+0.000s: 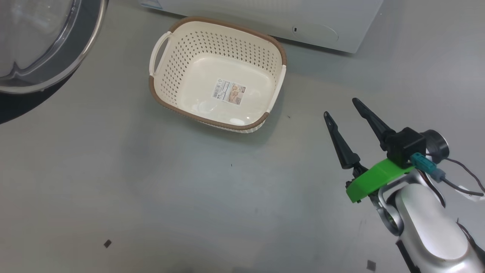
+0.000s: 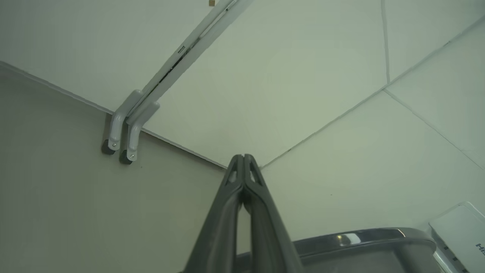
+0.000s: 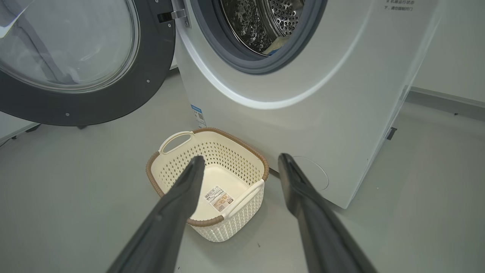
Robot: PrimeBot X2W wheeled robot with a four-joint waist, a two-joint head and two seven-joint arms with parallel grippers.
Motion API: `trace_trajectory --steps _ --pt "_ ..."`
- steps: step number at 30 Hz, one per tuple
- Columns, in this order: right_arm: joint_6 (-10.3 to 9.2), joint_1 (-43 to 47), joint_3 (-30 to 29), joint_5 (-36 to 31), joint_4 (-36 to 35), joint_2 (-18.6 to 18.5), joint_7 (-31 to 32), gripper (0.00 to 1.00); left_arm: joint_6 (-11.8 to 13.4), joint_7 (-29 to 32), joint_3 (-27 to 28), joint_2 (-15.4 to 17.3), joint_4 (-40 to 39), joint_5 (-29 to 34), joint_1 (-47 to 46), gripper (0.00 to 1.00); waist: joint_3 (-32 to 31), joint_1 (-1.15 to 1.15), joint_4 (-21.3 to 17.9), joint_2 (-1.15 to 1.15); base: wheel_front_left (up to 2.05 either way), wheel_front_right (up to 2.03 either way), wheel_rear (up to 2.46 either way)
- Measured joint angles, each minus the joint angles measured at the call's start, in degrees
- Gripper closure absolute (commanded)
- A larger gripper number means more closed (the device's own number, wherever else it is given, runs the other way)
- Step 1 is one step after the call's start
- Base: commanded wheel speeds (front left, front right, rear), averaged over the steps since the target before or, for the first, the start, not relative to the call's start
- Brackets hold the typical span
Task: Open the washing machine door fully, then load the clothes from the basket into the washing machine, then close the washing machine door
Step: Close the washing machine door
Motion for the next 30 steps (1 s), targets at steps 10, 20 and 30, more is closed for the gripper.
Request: trace_trajectory --steps 10,20,30 --pt "0.00 -1.13 0.69 -0.01 -0.09 0.11 0.00 0.00 0.05 10.05 5.41 3.72 15.11 -10.59 -8.19 1.00 1.18 0.00 -3.09 0.00 0.00 0.00 0.00" --pt "0.00 -1.21 0.62 -0.18 -0.57 0.22 0.00 0.00 0.05 17.64 4.68 4.31 18.33 -12.24 -10.17 1.00 2.23 0.00 -4.39 0.00 0.00 0.00 0.00" --pt "0.00 -1.24 0.26 -0.51 -0.64 0.60 0.00 0.00 0.05 20.90 3.02 5.00 18.30 -12.30 -9.78 1.00 1.96 -0.01 -4.59 0.01 0.00 0.00 0.00"
